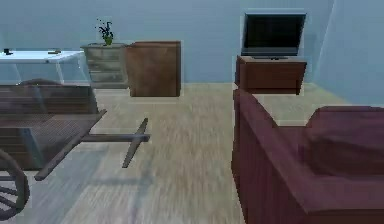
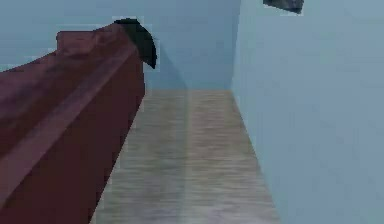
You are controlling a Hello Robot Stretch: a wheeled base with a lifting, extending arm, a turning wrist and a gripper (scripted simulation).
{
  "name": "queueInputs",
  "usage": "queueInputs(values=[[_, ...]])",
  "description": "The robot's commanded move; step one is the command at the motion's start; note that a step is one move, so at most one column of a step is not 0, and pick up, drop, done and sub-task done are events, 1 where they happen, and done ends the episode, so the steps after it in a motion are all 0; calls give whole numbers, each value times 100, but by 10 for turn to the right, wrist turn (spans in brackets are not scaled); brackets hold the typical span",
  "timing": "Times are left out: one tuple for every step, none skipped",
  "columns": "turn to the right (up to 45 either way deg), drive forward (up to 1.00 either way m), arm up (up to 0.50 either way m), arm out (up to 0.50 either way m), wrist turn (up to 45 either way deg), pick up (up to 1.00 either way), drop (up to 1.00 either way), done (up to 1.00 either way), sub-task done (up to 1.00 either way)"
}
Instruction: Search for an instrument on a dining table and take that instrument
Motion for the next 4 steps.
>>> queueInputs(values=[[-240, 0, 0, 0, 0, 0, 0, 0, 0], [0, 15, 0, 0, 0, 0, 0, 0, 0], [-450, 0, 0, 0, 0, 0, 0, 0, 0], [-120, 0, 0, 0, 0, 0, 0, 0, 0]])
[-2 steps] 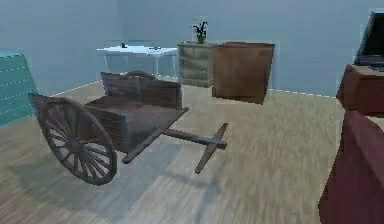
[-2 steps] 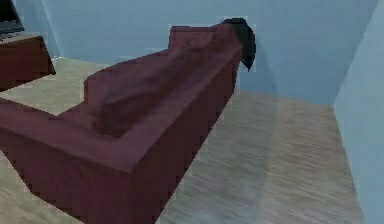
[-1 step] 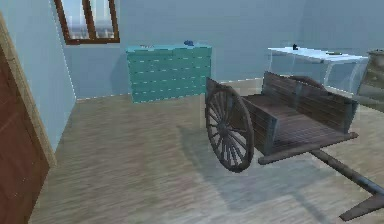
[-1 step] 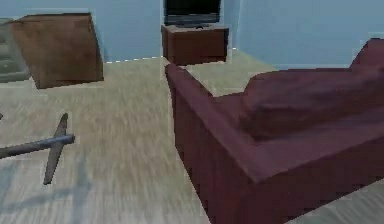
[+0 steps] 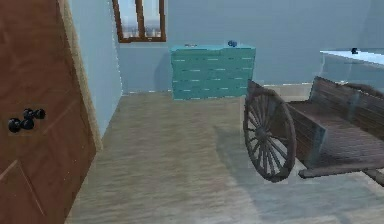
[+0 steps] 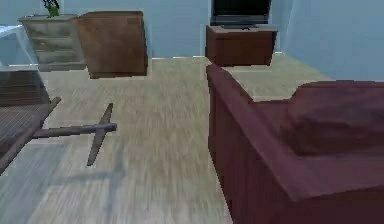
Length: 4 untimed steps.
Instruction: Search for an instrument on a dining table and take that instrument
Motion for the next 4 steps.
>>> queueInputs(values=[[0, 100, 0, 0, 0, 0, 0, 0, 0], [0, 100, 0, 0, 0, 0, 0, 0, 0], [-90, 0, 0, 0, 0, 0, 0, 0, 0], [0, 35, 0, 0, 0, 0, 0, 0, 0]])
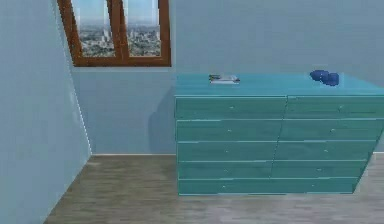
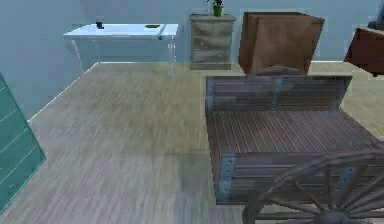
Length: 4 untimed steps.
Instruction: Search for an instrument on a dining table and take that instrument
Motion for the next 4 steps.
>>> queueInputs(values=[[420, 0, 0, 0, 0, 0, 0, 0, 0], [0, 60, 0, 0, 0, 0, 0, 0, 0], [450, 0, 0, 0, 0, 0, 0, 0, 0], [0, 100, 0, 0, 0, 0, 0, 0, 0]])
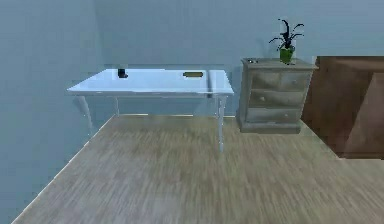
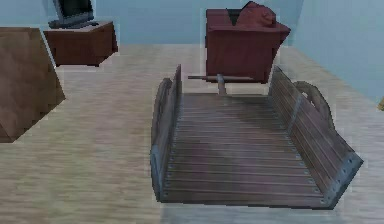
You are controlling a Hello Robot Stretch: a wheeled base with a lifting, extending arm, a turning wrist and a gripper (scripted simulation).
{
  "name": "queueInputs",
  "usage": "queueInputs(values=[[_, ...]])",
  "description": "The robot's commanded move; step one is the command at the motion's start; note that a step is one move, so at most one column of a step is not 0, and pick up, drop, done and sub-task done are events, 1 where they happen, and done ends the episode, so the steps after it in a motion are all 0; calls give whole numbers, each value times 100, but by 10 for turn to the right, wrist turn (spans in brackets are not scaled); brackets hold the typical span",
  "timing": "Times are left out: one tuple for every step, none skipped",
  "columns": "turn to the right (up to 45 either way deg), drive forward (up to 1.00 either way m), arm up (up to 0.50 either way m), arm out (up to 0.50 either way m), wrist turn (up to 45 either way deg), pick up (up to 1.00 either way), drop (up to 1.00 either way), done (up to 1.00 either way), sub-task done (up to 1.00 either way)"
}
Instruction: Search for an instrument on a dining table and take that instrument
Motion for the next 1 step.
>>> queueInputs(values=[[30, 0, 0, 0, 0, 0, 0, 0, 0]])
